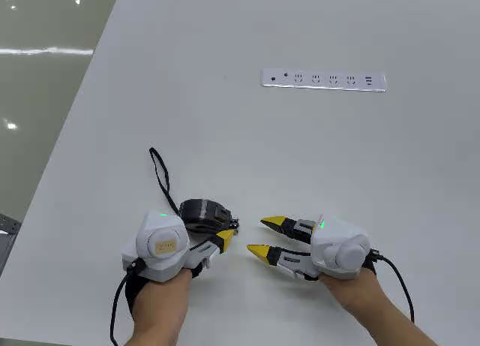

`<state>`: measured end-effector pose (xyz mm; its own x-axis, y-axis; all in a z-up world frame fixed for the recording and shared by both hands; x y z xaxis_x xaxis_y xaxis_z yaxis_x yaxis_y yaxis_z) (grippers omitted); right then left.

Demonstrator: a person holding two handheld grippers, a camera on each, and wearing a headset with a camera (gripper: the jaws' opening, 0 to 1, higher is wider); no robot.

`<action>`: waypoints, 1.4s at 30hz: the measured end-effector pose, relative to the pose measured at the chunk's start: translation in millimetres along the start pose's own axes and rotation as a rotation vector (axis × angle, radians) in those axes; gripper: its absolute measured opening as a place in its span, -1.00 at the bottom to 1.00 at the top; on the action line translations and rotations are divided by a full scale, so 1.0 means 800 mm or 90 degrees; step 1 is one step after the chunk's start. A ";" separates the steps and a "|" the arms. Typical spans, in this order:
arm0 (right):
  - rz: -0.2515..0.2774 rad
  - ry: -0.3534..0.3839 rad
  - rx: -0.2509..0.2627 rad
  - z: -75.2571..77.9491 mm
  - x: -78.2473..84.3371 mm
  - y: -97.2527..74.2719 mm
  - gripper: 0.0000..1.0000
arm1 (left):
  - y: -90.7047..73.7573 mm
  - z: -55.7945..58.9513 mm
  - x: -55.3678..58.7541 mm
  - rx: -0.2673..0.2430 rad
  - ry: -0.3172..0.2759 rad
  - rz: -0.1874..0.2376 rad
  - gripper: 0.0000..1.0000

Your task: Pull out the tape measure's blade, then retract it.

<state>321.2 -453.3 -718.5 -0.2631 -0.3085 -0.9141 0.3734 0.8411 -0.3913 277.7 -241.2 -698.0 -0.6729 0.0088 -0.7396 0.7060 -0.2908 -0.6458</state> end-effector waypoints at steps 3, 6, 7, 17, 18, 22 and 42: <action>0.000 0.004 0.008 -0.001 0.002 -0.004 -0.36 | -0.003 -0.001 0.001 0.002 0.010 -0.002 0.49; -0.001 0.010 0.015 -0.001 0.003 -0.008 -0.35 | -0.005 -0.002 0.002 0.006 0.014 -0.001 0.49; -0.002 0.011 0.018 -0.002 0.003 -0.009 -0.34 | -0.006 -0.002 0.002 0.010 0.020 -0.001 0.50; -0.005 0.022 0.041 -0.004 0.004 -0.025 -0.31 | -0.013 -0.004 0.006 0.034 0.035 0.002 0.48; -0.006 0.023 0.042 -0.005 0.004 -0.026 -0.31 | -0.013 -0.005 0.007 0.035 0.037 0.003 0.48; -0.012 0.023 0.052 -0.006 0.007 -0.034 -0.30 | -0.019 -0.006 0.006 0.040 0.047 0.006 0.47; -0.019 0.029 0.087 -0.007 0.012 -0.081 -0.22 | -0.049 -0.023 0.017 0.109 0.070 0.018 0.45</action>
<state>289.4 -508.0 -701.7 -0.3147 -0.3094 -0.8973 0.4818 0.7625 -0.4319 245.3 -212.3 -686.2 -0.6190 0.0994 -0.7791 0.6701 -0.4505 -0.5899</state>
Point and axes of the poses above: the centre of the closed fingertips' face, and the gripper's own axes: y roughly forward along the fingers, z roughly to its right, x roughly out of its underside, the point moved 10 cm from there along -y, roughly backward along the fingers, and after that the axes turned 8 degrees about x, right-handed, at the moved point
